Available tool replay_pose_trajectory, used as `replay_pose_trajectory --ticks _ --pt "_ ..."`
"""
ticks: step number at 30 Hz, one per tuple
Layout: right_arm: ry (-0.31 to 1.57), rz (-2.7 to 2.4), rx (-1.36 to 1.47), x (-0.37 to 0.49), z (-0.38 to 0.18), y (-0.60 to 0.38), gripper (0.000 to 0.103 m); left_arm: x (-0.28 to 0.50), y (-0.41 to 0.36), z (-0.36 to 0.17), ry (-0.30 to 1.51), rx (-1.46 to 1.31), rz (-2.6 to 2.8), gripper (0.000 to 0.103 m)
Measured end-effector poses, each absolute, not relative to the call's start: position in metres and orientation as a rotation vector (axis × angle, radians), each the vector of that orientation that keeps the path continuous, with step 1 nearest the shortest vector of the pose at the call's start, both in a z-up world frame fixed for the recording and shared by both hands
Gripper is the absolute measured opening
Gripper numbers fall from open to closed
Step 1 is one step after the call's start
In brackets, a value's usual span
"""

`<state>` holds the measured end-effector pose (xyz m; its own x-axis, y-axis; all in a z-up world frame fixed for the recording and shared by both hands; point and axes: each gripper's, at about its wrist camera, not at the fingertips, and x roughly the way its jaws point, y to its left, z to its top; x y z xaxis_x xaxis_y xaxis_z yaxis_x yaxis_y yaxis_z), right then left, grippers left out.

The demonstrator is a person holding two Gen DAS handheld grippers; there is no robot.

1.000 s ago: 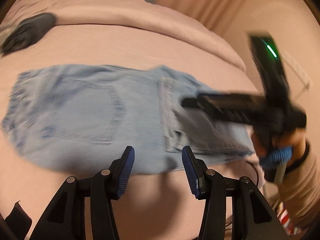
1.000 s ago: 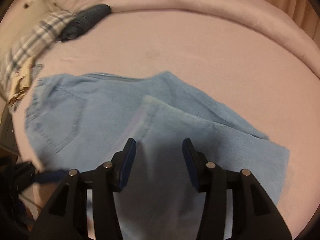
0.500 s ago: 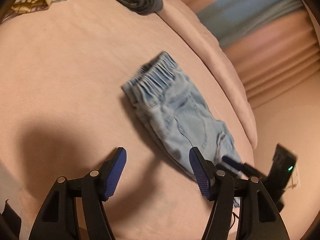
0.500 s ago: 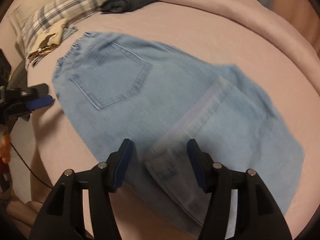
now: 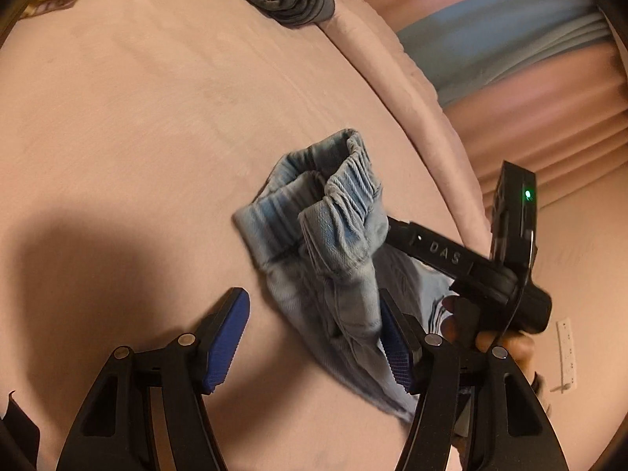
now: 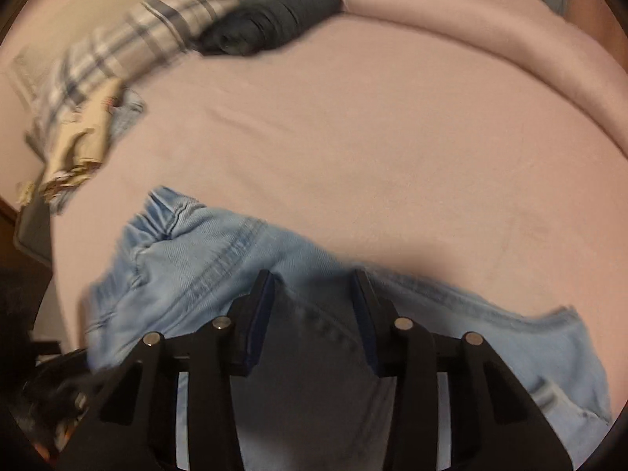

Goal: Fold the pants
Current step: 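Grasp the elastic waistband with the left tool and lift it up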

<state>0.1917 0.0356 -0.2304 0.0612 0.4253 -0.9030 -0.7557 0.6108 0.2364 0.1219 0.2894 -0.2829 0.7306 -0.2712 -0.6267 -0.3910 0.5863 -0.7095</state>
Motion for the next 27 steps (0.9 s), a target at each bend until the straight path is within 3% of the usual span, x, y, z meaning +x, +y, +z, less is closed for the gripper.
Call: replay_pose_trajectory --ticks 7,9,16,27 --pt "1.233 0.946 -0.290 0.198 -0.215 0.023 0.039 0.134 0.297 -0.288 0.766 -0.999 0.040 0.064" --pt "1.207 0.947 -0.294 0.194 -0.209 0.014 0.040 0.133 0.297 -0.288 0.762 -0.995 0.052 0.051" --pt "1.227 0.968 -0.319 0.177 -0.220 0.004 0.043 0.133 0.291 -0.285 0.747 -1.003 0.051 0.035" --pt "1.303 0.979 -0.116 0.188 -0.223 -0.016 0.045 0.138 0.233 -0.224 0.685 -0.572 0.078 0.030"
